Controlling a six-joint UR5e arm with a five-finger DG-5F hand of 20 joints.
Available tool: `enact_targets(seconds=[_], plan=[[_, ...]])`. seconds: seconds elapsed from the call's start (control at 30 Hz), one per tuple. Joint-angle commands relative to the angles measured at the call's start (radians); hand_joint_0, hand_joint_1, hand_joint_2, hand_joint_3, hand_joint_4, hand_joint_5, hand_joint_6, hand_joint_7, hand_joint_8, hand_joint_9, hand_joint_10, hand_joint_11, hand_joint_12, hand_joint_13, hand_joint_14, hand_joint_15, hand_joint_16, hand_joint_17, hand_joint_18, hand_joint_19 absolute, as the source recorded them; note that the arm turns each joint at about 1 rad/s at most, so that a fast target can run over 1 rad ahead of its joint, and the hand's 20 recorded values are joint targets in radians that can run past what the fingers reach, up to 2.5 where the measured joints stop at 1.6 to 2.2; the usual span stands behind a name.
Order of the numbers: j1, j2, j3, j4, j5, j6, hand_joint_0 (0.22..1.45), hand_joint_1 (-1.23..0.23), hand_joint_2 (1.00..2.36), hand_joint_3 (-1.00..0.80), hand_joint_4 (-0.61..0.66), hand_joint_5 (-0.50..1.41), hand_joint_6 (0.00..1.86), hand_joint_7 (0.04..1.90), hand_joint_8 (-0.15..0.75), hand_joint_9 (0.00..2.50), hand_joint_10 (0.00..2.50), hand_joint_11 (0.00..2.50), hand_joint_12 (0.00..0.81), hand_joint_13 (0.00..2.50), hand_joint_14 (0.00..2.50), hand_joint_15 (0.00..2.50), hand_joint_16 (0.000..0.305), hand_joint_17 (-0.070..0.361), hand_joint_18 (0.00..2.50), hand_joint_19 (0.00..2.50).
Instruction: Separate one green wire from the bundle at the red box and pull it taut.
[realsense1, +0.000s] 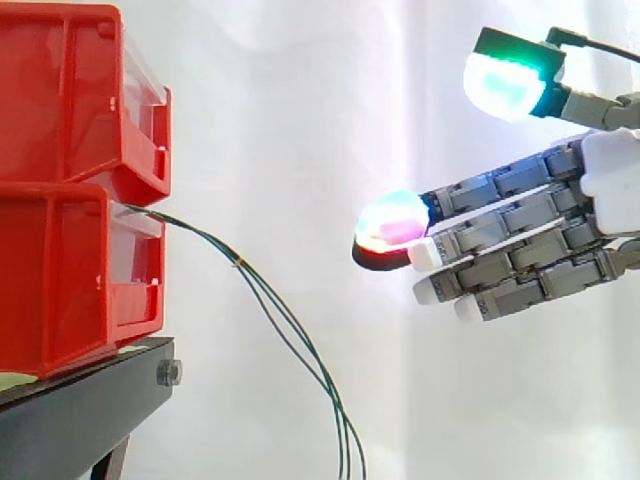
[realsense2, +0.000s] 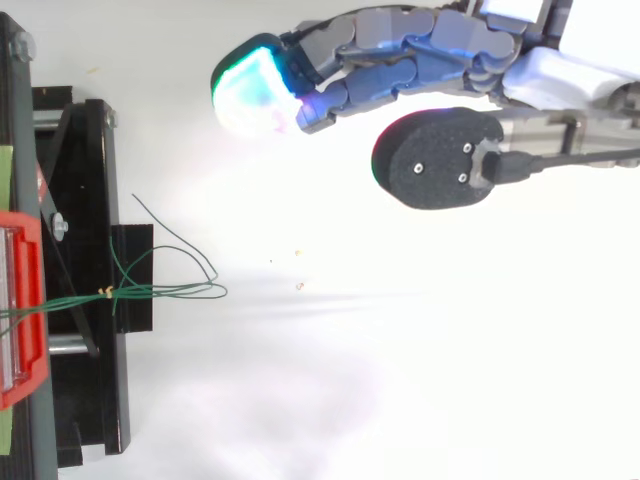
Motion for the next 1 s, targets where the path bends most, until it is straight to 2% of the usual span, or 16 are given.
enact_targets(seconds=[0.0,0.1,0.23,0.27,0.37,0.4,0.47,0.53,0.63,0.77,0.8,0.9,0.93,0.97], plan=[[0.0,-0.003,0.0,0.013,0.001,-0.021,0.49,-0.43,1.0,-0.47,0.14,-0.23,0.5,0.67,0.192,0.31,0.0,0.0,0.299,0.1,0.0,0.0,0.048,0.108,0.0,0.12],[0.002,-0.003,0.0,0.019,0.003,-0.039,0.49,-0.44,1.0,-0.47,0.14,-0.23,0.5,0.68,0.193,0.32,0.0,0.0,0.297,0.1,0.0,0.0,0.048,0.108,0.0,0.12],[0.002,-0.03,0.0,0.029,0.0,-0.05,0.49,-0.46,1.0,-0.47,0.15,-0.23,0.5,0.68,0.198,0.36,0.0,0.0,0.298,0.14,0.0,0.0,0.048,0.108,0.01,0.11],[0.003,-0.049,0.0,0.051,-0.002,-0.047,0.49,-0.46,1.0,-0.47,0.15,-0.23,0.5,0.68,0.198,0.36,0.0,0.0,0.298,0.14,0.0,0.0,0.048,0.108,0.01,0.12],[0.005,-0.064,0.0,0.078,0.0,-0.046,0.49,-0.46,1.0,-0.47,0.15,-0.22,0.5,0.7,0.203,0.38,0.0,0.0,0.299,0.15,0.0,0.0,0.048,0.107,0.02,0.11],[0.01,-0.069,0.0,0.103,0.004,-0.055,0.49,-0.46,1.0,-0.47,0.15,-0.22,0.5,0.7,0.204,0.38,0.0,0.0,0.298,0.15,0.0,0.0,0.048,0.107,0.02,0.12],[0.013,-0.07,0.0,0.112,0.006,-0.067,0.49,-0.47,1.0,-0.47,0.15,-0.22,0.5,0.7,0.203,0.38,0.0,0.0,0.297,0.16,0.0,0.0,0.048,0.107,0.04,0.12],[0.026,-0.07,0.0,0.129,0.024,-0.113,0.49,-0.48,1.0,-0.46,0.15,-0.22,0.5,0.71,0.203,0.39,0.0,0.02,0.296,0.16,0.0,0.0,0.047,0.106,0.04,0.12],[0.039,-0.084,0.0,0.138,0.04,-0.135,0.5,-0.48,1.0,-0.46,0.16,-0.22,0.5,0.71,0.204,0.41,0.0,0.02,0.296,0.17,0.0,0.0,0.047,0.106,0.05,0.13],[0.043,-0.131,0.012,0.147,0.035,-0.087,0.5,-0.49,1.0,-0.47,0.16,-0.21,0.5,0.72,0.208,0.43,0.0,0.05,0.295,0.18,0.0,0.0,0.047,0.105,0.06,0.13],[0.043,-0.158,0.018,0.149,0.035,-0.066,0.5,-0.49,1.0,-0.46,0.17,-0.21,0.5,0.73,0.21,0.43,0.0,0.06,0.296,0.18,0.0,0.0,0.047,0.105,0.07,0.13],[0.045,-0.196,0.055,0.144,0.027,-0.018,0.5,-0.5,1.0,-0.46,0.18,-0.2,0.5,0.73,0.211,0.46,0.0,0.08,0.295,0.21,0.0,0.01,0.046,0.104,0.1,0.15],[0.048,-0.217,0.083,0.143,0.014,-0.009,0.5,-0.51,1.0,-0.46,0.18,-0.2,0.5,0.74,0.212,0.46,0.0,0.09,0.297,0.21,0.0,0.02,0.046,0.105,0.1,0.15],[0.05,-0.224,0.087,0.144,0.012,-0.012,0.5,-0.51,1.0,-0.46,0.19,-0.2,0.5,0.75,0.214,0.47,0.0,0.09,0.299,0.22,0.0,0.02,0.046,0.104,0.11,0.16]])
